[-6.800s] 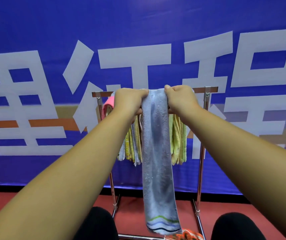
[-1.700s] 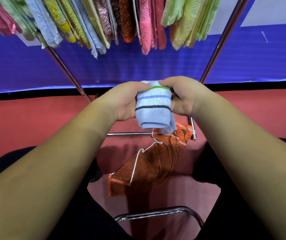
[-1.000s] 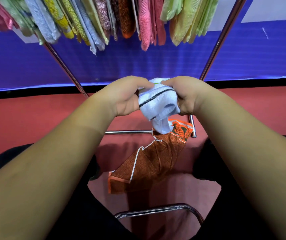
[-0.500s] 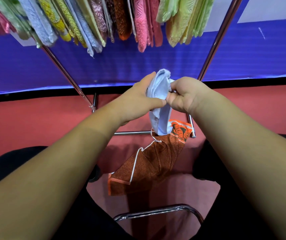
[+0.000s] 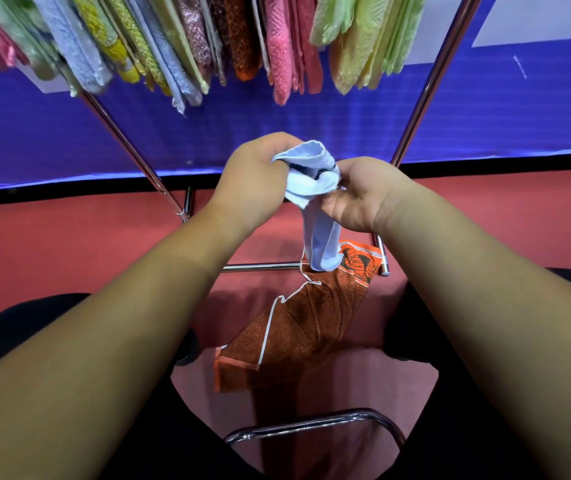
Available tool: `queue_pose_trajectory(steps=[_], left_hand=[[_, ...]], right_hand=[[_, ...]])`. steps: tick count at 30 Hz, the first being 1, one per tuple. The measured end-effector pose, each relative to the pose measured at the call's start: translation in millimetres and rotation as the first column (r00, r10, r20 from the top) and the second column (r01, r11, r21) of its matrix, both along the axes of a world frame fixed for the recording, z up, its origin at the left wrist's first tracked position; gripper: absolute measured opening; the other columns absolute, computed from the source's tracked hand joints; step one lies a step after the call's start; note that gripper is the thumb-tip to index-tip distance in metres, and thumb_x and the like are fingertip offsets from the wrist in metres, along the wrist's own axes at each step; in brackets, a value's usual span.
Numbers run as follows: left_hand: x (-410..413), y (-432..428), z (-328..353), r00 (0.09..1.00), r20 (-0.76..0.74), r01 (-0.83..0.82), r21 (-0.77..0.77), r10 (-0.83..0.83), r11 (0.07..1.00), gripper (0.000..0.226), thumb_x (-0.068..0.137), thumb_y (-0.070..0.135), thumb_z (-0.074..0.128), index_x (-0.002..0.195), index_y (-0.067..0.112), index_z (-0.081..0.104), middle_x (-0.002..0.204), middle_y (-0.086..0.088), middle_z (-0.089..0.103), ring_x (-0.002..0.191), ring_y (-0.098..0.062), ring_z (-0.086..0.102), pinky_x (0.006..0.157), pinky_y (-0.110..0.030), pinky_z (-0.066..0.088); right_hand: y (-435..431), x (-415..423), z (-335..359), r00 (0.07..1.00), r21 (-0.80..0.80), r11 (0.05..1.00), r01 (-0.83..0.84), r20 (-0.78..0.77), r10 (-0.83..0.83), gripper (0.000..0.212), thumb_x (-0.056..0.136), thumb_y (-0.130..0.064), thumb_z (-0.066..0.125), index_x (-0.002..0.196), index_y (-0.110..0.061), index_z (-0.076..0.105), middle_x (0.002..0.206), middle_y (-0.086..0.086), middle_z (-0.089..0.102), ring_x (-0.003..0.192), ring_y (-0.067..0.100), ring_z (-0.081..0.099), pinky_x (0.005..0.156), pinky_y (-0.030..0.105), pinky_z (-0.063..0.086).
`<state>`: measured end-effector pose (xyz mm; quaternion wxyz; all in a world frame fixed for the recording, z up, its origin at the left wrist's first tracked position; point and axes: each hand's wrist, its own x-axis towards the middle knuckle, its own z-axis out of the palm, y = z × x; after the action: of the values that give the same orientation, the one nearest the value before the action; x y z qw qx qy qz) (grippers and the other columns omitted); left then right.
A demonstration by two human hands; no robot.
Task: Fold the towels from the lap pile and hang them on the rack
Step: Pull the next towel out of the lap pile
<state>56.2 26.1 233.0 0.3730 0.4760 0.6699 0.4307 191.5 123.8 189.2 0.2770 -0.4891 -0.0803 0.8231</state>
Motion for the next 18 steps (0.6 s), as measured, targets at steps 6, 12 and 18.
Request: queue_pose_trajectory(steps=[6,12,18], left_hand=[[2.4,3.6,5.7,0.947,0.313,-0.076,-0.027,0.08,0.997,0.031,0.093,-0.016,0.045,0.098,-0.004,0.073,0.097,-0.012,0.079,0.086,-0.03,0.081,0.072,-0.033,0.065],[4.7,6.9,7.6,0.884,0.438,-0.166,-0.032,0.163,0.986,0.034,0.096,-0.016,0.041,0.083,0.003,0.067,0.12,-0.02,0.071,0.078,-0.033,0.08,0.065,-0.029,0.063],[-4.5,13.6,16.5,0.871,0.475,-0.115,-0.056,0.128,0.992,0.043,0.084,-0.017,0.03,0.104,-0.008,0.067,0.099,-0.03,0.076,0.081,-0.036,0.078,0.075,-0.036,0.066]], right_hand=[[-10.8,5.1,7.8,0.999,0.015,1.0,0.024,0.037,-0.024,0.025,0.101,0.009,0.045,0.085,0.001,0.062,0.056,0.008,0.063,0.035,0.011,0.054,0.042,0.01,0.037],[-14.4,1.6,9.1,0.999,0.014,1.0,-0.027,0.047,0.026,0.024,0.103,0.004,0.047,0.087,0.0,0.064,0.063,0.007,0.066,0.049,0.008,0.053,0.05,0.014,0.041],[-19.3,-1.4,13.9,0.994,0.043,0.996,-0.074,0.09,0.07,0.029,0.11,-0.003,0.036,0.093,0.001,0.059,0.089,0.014,0.062,0.078,0.022,0.062,0.068,0.037,0.061]])
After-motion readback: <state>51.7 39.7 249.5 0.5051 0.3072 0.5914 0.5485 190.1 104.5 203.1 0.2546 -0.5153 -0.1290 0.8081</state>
